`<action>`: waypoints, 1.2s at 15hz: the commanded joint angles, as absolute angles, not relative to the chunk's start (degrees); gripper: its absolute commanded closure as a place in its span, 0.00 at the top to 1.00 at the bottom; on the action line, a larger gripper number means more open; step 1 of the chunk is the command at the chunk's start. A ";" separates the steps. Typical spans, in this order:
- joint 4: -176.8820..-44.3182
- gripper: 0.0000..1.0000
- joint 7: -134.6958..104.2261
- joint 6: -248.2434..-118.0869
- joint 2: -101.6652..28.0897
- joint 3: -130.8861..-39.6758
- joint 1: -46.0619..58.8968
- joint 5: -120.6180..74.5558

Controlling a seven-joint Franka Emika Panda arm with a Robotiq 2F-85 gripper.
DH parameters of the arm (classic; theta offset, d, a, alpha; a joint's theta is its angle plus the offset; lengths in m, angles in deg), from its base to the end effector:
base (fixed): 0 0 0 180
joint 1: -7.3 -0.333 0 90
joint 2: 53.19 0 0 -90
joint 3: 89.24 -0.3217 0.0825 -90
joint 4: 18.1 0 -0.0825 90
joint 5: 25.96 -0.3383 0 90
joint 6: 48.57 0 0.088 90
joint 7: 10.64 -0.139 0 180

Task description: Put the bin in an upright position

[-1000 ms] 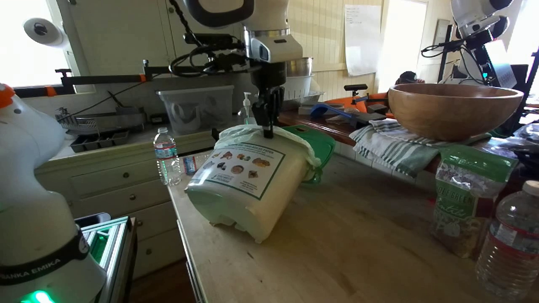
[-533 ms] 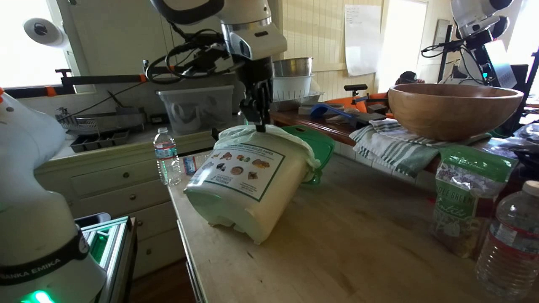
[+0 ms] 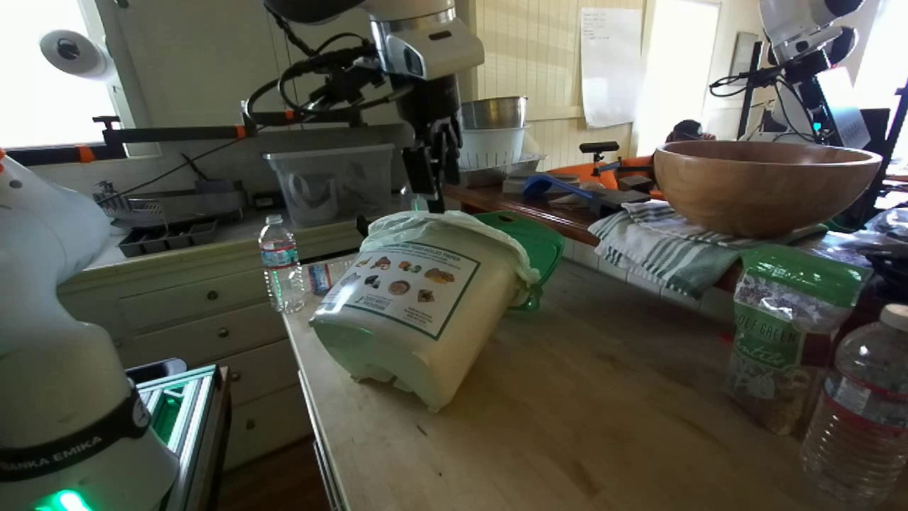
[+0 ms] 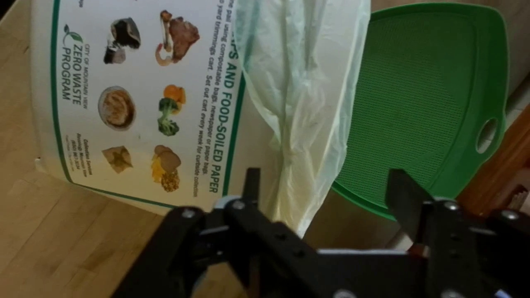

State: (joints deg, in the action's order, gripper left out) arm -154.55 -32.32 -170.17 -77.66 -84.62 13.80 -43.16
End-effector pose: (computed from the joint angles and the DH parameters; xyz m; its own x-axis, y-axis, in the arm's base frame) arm 0.3939 -0.0581 0.4907 0.7596 -0.6501 0.0161 -0.6084 -0.7192 -0.3355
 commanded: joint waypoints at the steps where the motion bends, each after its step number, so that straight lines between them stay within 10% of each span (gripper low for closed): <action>1: -147.57 1.00 -38.52 -161.51 -73.48 -87.92 15.66 -36.35; 18: -125.16 1.00 -51.34 -135.05 -53.03 -91.35 10.23 -16.66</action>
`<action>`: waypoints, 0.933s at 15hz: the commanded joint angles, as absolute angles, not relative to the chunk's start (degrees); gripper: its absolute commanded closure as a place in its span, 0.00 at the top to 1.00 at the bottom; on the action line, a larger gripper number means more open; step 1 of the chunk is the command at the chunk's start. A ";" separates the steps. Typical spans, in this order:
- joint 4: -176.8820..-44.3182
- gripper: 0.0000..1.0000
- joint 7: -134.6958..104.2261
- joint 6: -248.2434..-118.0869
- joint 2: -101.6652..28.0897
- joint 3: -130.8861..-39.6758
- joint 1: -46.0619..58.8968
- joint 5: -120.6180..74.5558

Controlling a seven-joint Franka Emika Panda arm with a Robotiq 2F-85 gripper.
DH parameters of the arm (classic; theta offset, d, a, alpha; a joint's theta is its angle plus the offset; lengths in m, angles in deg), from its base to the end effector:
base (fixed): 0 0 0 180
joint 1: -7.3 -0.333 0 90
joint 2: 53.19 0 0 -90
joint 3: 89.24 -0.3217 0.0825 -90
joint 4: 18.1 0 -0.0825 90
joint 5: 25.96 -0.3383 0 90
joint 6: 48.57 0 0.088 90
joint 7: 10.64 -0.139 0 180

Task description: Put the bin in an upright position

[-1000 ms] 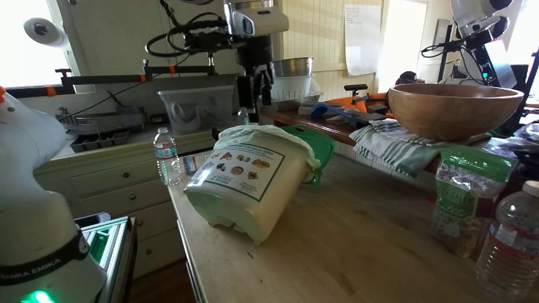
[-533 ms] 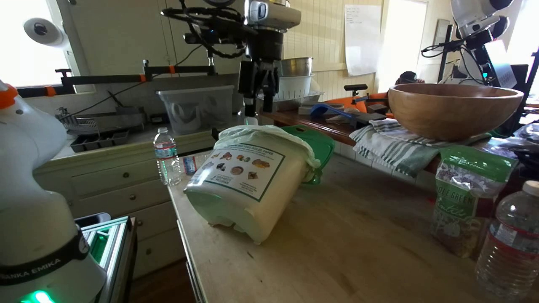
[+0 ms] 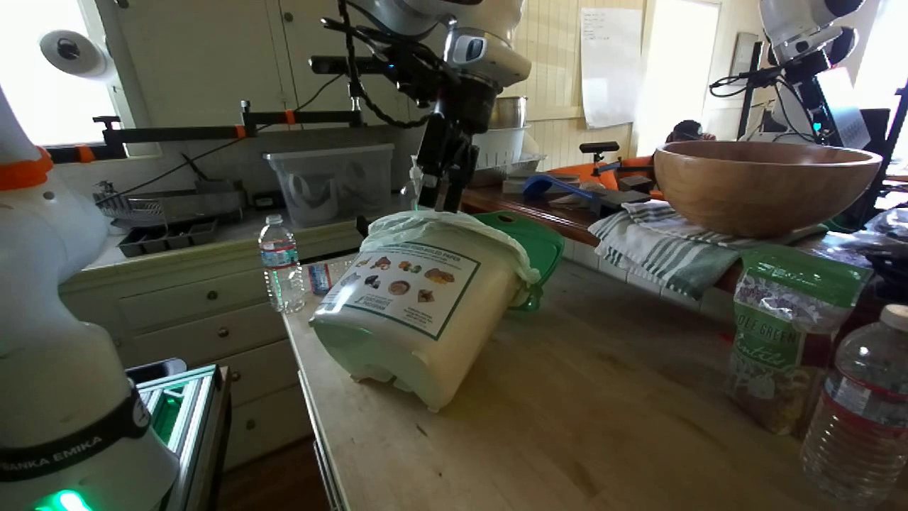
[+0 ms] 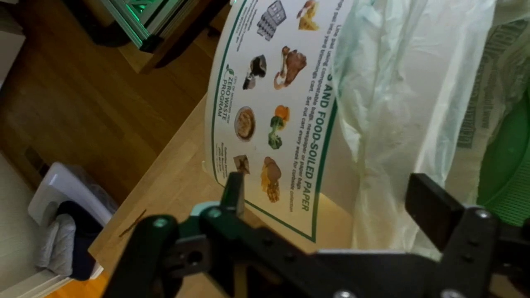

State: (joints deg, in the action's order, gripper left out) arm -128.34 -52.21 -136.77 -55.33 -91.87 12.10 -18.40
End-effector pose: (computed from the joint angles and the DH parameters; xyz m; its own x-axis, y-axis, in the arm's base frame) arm 0.4524 -0.0356 0.4714 0.7051 -0.6884 -0.1704 -0.6209 -0.7153 0.3205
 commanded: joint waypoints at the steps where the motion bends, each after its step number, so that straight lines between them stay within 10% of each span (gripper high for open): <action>1: -124.85 1.00 -50.67 -135.91 -52.71 -91.37 9.74 -16.61; 14: -121.16 1.00 -50.22 -134.35 -44.07 -91.12 5.89 -11.76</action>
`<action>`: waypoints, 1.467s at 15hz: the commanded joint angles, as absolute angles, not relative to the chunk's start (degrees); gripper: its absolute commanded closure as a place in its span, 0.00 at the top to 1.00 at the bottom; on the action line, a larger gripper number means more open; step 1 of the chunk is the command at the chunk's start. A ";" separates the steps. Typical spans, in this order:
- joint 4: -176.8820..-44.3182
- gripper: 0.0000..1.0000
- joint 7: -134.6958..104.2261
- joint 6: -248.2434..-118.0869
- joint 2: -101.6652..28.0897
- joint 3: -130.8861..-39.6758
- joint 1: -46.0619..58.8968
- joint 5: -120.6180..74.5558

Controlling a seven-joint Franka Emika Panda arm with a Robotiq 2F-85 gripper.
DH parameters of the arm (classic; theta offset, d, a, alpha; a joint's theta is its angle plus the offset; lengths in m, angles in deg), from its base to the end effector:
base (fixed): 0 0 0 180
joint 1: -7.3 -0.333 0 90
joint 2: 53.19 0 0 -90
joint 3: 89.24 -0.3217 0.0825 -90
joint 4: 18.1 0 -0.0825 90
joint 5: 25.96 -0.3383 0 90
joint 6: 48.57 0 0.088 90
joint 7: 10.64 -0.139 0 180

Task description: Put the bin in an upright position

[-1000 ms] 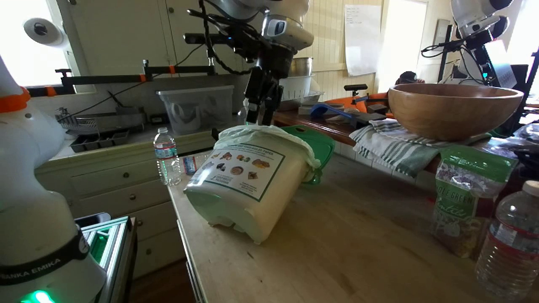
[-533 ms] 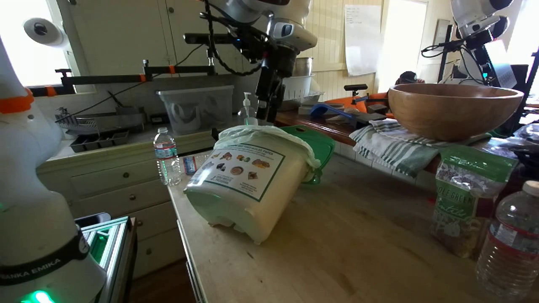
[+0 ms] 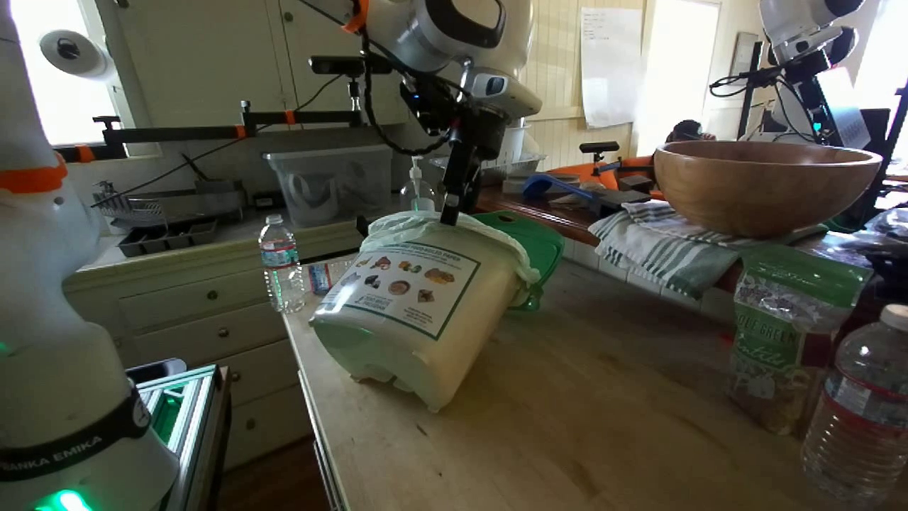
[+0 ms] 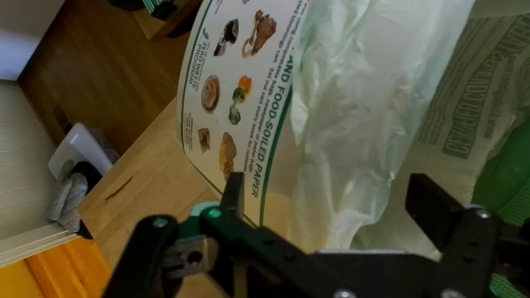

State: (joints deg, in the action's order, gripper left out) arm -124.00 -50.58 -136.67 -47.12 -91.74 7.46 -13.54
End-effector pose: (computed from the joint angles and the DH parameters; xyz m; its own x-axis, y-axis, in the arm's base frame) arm 0.4870 -0.0112 0.4344 0.7780 -0.6005 -0.1845 -0.4949 -0.7668 0.4088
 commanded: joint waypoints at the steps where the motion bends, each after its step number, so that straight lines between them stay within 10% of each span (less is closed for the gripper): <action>1: -120.63 1.00 -50.36 -133.63 -43.27 -91.10 5.51 -11.47; 10: -115.66 0.95 -51.27 -120.40 -37.63 -89.94 3.34 -8.57; 14: -114.92 0.50 -51.65 -118.83 -36.69 -89.32 3.03 -7.21; 22: -116.30 0.01 -52.94 -124.05 -39.08 -88.45 3.70 -8.46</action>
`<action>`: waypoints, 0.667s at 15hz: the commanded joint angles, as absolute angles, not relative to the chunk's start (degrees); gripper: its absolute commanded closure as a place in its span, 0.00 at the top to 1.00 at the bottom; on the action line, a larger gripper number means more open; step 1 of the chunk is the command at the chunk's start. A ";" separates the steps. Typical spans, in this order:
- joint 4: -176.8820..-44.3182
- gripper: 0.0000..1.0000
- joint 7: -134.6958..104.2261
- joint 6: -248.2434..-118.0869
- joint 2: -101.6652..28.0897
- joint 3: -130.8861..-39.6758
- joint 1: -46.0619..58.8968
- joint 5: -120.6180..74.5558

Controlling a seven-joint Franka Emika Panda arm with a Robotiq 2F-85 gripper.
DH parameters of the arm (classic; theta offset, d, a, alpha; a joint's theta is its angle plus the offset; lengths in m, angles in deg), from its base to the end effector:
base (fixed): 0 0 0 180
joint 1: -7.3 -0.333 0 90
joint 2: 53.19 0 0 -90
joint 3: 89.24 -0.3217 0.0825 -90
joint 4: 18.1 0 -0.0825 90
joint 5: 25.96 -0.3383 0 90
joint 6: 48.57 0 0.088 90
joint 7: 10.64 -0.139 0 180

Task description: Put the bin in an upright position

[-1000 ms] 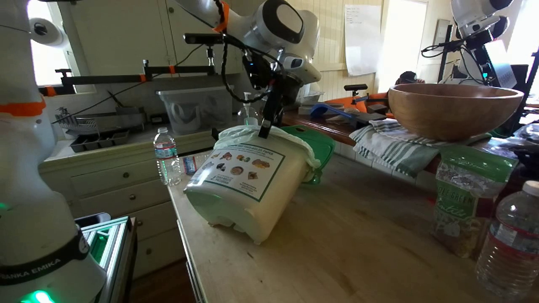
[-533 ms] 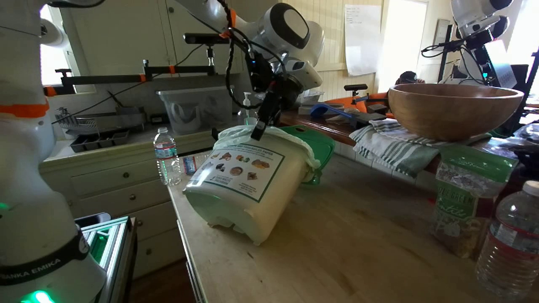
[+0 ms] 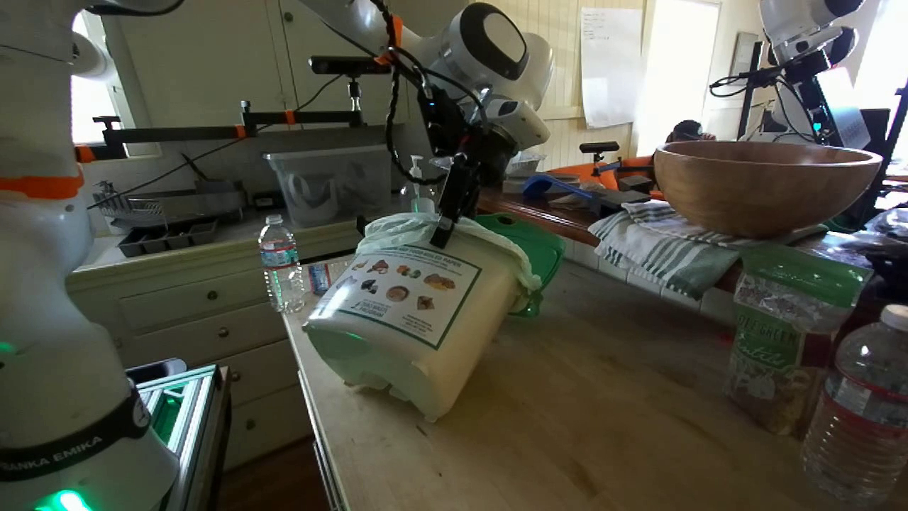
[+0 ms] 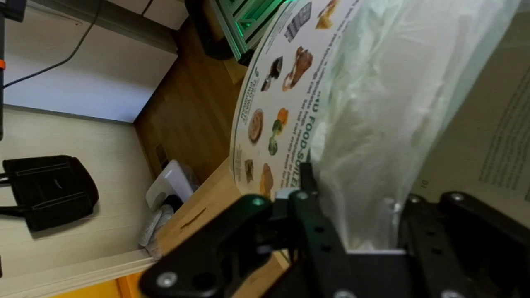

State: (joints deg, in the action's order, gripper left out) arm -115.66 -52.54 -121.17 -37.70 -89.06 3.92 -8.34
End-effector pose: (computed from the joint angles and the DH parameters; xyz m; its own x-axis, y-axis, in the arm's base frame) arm 0.4906 -0.0206 0.4085 0.6880 -0.6667 -0.2867 -0.3867 -0.6711 0.6325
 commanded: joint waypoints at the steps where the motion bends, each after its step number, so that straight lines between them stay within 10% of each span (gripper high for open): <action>1: -116.69 0.04 -52.83 -124.96 -39.94 -88.41 3.80 -8.96; 10: -128.00 0.04 -53.65 -142.60 -52.50 -88.44 5.16 -12.27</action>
State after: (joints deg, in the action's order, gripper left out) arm -121.11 -52.87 -136.07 -46.15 -88.63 4.33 -9.60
